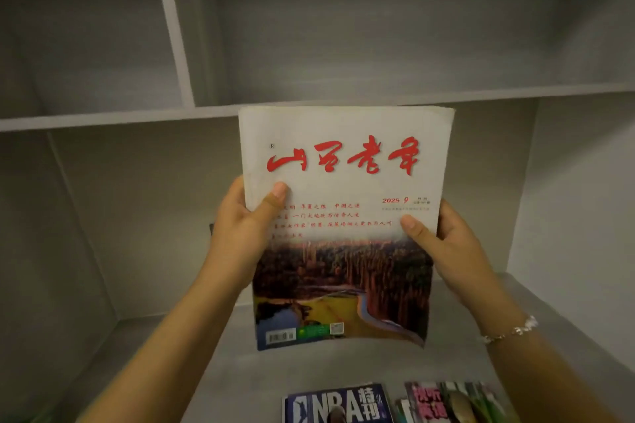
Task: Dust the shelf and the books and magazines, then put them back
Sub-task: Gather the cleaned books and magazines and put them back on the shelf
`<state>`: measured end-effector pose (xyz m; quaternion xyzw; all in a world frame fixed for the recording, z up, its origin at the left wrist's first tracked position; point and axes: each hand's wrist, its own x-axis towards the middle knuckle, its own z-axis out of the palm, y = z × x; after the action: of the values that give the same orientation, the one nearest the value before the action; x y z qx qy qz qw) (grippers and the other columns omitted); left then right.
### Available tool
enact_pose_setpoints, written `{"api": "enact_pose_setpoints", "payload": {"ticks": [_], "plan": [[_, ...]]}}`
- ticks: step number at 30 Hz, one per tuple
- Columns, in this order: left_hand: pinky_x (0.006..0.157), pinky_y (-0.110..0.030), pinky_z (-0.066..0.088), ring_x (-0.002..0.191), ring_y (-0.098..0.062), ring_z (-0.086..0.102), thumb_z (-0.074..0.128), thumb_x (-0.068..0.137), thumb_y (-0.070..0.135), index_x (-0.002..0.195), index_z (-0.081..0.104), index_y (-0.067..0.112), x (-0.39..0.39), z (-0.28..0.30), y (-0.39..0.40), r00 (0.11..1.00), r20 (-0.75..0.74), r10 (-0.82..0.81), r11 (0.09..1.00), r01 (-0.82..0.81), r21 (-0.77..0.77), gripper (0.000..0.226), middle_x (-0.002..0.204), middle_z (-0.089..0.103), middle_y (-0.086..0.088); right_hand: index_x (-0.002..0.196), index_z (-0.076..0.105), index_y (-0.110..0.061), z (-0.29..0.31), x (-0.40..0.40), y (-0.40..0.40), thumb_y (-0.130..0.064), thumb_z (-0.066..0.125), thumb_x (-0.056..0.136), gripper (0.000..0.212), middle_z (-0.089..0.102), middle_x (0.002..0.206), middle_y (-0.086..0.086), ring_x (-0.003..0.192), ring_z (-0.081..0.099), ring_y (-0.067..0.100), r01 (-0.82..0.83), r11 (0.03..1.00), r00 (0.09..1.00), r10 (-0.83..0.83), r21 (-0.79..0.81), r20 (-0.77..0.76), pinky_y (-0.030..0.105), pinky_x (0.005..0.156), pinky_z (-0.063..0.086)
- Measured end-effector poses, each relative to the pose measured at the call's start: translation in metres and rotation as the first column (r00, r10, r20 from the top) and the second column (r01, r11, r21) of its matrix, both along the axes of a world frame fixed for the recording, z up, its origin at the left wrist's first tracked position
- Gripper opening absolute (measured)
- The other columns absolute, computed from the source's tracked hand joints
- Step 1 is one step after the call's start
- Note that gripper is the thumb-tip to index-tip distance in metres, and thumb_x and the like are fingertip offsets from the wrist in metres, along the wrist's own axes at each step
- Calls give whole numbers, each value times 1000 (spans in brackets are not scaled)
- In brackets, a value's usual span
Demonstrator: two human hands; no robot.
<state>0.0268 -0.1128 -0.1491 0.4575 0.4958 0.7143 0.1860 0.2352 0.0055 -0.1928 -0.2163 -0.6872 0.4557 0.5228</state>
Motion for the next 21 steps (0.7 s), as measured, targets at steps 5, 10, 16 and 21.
{"api": "enact_pose_setpoints", "payload": {"ticks": [5, 10, 16, 21], "plan": [[62, -25, 58, 84, -12, 72, 56, 92, 21, 108, 59, 21, -4, 56, 8, 998, 61, -29, 995, 23, 95, 16, 96, 73, 4, 116, 53, -29, 12, -9, 9, -40, 62, 74, 44, 65, 113, -10, 104, 62, 4, 6, 999, 999, -3, 45, -53, 30, 91, 50], [74, -36, 59, 91, -18, 71, 60, 90, 30, 116, 59, 17, -12, 114, 17, 1000, 5, -18, 997, 18, 71, 30, 105, 72, 0, 103, 58, -20, 61, -27, 22, -27, 63, 77, 28, 70, 99, -2, 93, 67, 13, -29, 999, 962, 32, 16, -271, 27, 77, 55], [81, -36, 58, 100, -23, 68, 63, 80, 29, 128, 52, 11, -38, 160, 23, 984, -91, -156, 986, 161, 49, 52, 116, 68, -6, 108, 58, -10, 119, -42, 39, -13, 63, 86, 23, 69, 101, 6, 87, 69, 15, -55, 998, 927, 51, -1, -370, 26, 71, 57], [74, -33, 58, 99, -27, 68, 71, 81, 23, 129, 49, 13, -52, 152, 29, 941, -108, -320, 947, 322, 0, 53, 116, 67, -12, 109, 59, -8, 155, -57, 52, -14, 63, 88, 23, 71, 96, 5, 79, 70, 14, -138, 989, 911, 110, -44, -398, 25, 61, 56]]}}
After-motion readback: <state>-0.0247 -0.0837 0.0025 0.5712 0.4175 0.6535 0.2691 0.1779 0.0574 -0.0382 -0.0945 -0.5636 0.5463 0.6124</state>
